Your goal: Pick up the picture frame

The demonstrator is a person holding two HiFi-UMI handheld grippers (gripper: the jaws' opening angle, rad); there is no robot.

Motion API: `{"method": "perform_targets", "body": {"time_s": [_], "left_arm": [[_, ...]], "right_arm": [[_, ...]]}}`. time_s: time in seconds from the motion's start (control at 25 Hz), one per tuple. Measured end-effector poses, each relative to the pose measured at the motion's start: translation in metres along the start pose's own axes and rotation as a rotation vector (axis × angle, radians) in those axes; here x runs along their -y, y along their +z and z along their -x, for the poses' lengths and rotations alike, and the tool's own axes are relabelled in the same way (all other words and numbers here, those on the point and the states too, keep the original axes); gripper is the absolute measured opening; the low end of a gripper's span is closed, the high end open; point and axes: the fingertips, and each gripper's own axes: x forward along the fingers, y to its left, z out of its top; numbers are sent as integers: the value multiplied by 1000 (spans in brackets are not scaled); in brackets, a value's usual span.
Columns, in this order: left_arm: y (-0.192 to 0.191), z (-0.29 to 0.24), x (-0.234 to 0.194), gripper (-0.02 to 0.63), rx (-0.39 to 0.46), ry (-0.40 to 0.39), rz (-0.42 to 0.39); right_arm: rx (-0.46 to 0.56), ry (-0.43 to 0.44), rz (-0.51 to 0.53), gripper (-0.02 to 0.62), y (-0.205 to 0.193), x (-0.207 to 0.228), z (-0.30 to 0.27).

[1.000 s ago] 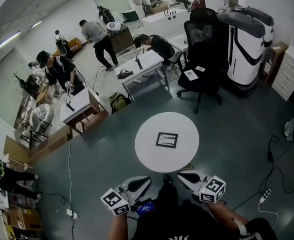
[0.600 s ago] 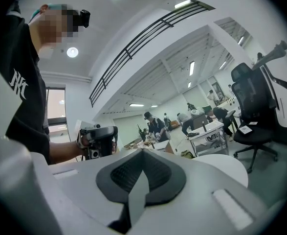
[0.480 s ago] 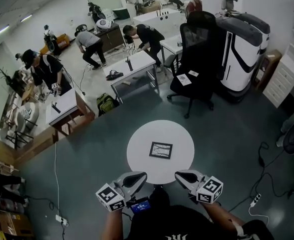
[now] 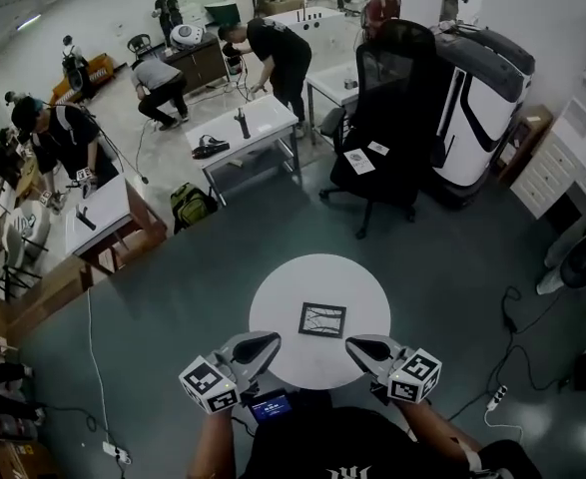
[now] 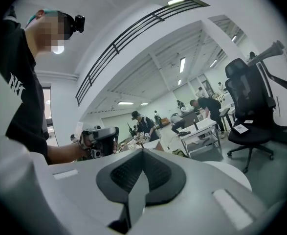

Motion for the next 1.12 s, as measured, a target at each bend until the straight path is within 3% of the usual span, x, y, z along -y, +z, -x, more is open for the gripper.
{"method": "perform_targets", "body": {"time_s": [0.36, 0.6, 0.72, 0.88, 1.12], "left_arm": [[-4, -32, -105, 3, -88, -105, 50], [-28, -71, -152, 3, -145, -182, 105], [-51, -91, -171, 3, -152, -197, 144], [-102, -122, -186, 3, -239, -186, 159], [-186, -151, -217, 29, -370, -113, 238]], "right_arm": [[-46, -122, -35, 0, 8, 55, -77], [-55, -279, -88, 0, 0, 107, -81], [-56, -333, -110, 0, -14, 136, -78], [-68, -384, -137, 0, -37, 168, -64], [-116, -377, -208, 28, -96, 220, -78]]}}
